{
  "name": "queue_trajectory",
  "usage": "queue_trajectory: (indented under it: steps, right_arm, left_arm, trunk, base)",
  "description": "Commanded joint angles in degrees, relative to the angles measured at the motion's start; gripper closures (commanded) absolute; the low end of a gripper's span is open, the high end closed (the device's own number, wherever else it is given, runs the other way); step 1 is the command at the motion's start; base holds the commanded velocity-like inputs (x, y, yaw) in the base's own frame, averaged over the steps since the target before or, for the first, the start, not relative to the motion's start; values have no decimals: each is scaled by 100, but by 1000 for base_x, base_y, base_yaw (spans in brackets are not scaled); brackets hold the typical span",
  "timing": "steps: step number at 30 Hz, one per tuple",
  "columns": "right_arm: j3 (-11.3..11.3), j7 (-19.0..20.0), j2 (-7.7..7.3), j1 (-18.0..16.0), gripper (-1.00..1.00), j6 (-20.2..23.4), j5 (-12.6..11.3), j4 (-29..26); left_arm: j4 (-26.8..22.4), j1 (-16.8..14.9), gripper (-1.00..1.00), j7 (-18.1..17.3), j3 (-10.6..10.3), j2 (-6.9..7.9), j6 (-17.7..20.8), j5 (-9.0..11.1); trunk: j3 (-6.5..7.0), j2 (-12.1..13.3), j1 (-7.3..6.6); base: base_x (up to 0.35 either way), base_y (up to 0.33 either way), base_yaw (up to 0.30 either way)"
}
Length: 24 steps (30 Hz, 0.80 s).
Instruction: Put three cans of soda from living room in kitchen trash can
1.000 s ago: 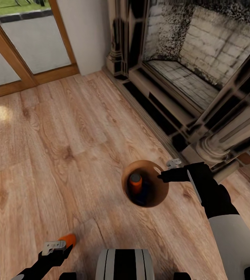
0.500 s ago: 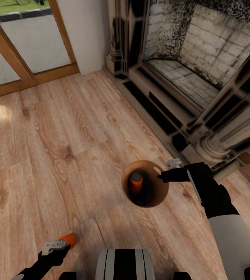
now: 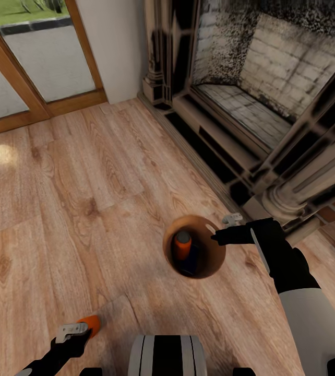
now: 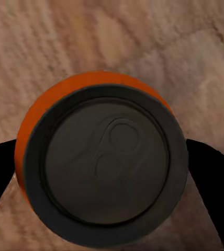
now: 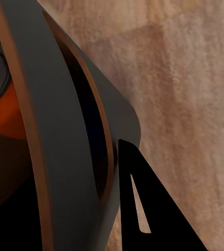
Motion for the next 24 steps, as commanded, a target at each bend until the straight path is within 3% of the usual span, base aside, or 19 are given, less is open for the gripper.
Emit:
queue_trajectory:
  steps: [1, 24]
  right_arm:
    - [3, 17, -2, 0, 100, 49, -148, -2]
    - [18, -35, 15, 1, 100, 49, -114, 10]
  left_arm:
    - [2, 0, 100, 1, 0, 0, -2, -7]
    - [-44, 0, 100, -47, 21, 3, 20, 17]
  trunk:
    - [23, 1, -3]
    - [533, 32, -62]
  base:
    - [0, 0, 0]
    - [0, 0, 0]
